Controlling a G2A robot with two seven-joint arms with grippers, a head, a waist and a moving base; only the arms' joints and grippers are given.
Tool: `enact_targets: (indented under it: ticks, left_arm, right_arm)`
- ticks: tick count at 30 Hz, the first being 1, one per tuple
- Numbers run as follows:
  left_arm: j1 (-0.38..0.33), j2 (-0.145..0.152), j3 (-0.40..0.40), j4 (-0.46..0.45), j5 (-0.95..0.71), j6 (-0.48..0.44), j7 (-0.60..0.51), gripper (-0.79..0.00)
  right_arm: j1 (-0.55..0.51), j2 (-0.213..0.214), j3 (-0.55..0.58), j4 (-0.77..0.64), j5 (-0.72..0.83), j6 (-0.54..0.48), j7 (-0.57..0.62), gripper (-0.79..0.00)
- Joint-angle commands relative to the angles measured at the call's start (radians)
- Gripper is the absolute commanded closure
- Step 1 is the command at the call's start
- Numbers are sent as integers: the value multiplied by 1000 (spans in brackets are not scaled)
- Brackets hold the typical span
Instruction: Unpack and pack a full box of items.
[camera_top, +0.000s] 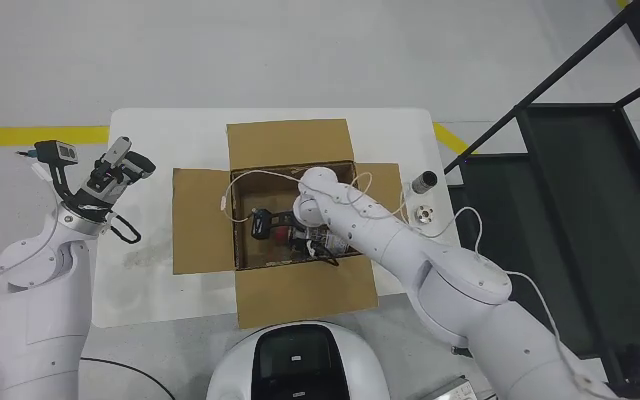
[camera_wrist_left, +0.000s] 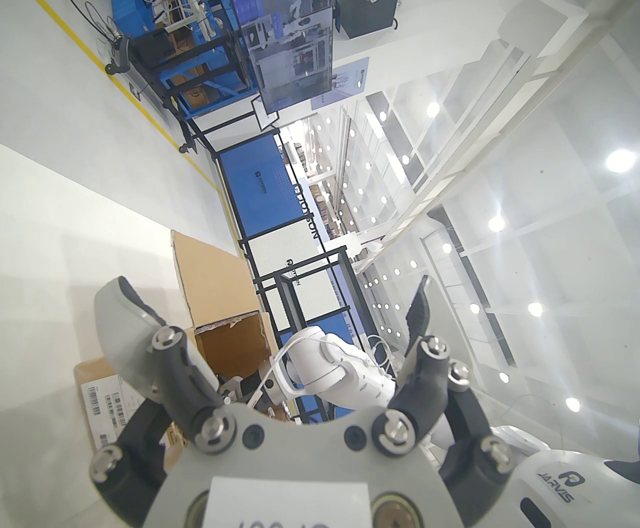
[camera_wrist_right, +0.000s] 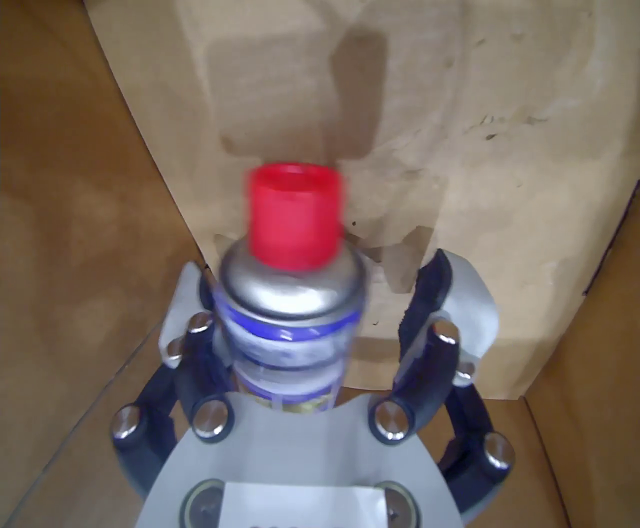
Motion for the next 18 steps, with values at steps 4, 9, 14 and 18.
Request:
enact_targets:
  ticks: [4, 9, 14, 18]
  left_arm:
    - [0, 0, 0, 0, 0, 0, 0, -785]
    - [0, 0, 0, 0, 0, 0, 0, -785]
    - [0, 0, 0, 0, 0, 0, 0, -785]
    - [0, 0, 0, 0, 0, 0, 0, -785]
  right_arm:
    - [6, -20, -9, 28, -14, 11, -17, 0]
    - [22, -27, 0, 37, -26, 26, -40, 0]
    - [35, -18, 22, 28, -34, 34, -58, 0]
    - [40, 3, 47, -2, -40, 29, -63, 0]
